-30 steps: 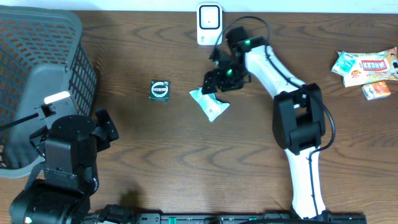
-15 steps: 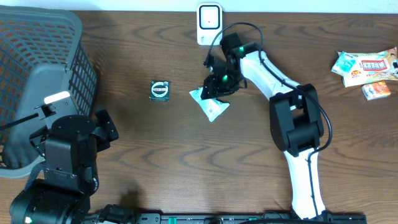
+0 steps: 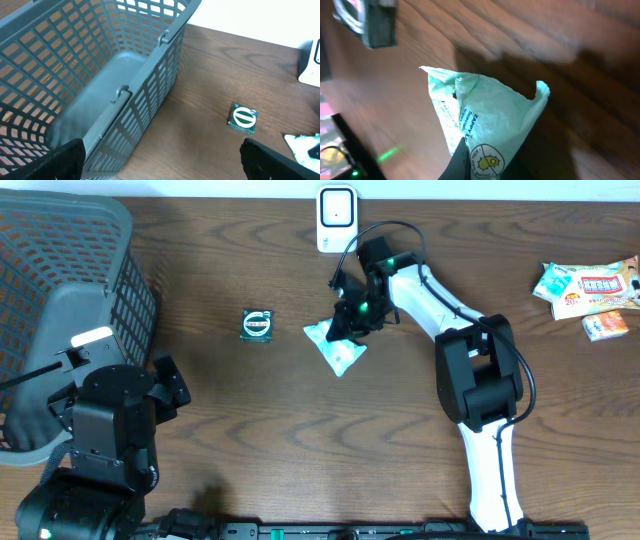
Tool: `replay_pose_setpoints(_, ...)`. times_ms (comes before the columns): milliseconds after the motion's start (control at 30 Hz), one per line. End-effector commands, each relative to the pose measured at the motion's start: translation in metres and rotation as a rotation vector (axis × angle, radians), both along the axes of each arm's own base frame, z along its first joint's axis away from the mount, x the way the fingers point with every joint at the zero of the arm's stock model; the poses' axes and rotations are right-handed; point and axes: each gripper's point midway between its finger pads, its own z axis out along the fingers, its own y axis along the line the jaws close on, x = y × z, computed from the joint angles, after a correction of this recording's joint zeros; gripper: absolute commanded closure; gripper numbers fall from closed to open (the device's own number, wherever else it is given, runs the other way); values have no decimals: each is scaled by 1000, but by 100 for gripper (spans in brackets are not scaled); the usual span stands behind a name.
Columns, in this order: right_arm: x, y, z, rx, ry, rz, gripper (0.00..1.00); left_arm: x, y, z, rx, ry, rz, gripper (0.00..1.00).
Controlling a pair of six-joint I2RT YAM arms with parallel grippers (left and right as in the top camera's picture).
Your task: Scan the item barcode
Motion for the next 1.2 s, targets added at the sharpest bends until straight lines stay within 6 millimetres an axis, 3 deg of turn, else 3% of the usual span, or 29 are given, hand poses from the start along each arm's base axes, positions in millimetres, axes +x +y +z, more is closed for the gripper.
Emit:
replay_pose_setpoints(0, 24, 5, 68, 131, -110, -23, 99, -1, 2, 4, 2, -9, 10, 3)
replay_pose_setpoints(300, 32, -11, 181, 350, -271, -37, 99, -1, 2, 4, 2, -9, 10, 2)
replay_pose_setpoints(500, 23, -22, 226, 372, -355, -42, 99, -1, 2, 4, 2, -9, 10, 2)
replay_pose_setpoints(833, -18, -8, 247, 453, -209, -11, 99, -1, 2, 4, 2, -9, 10, 2)
replay_pose_setpoints(1167, -24, -7, 245, 445, -193, 0, 99, -1, 2, 4, 2, -9, 10, 2)
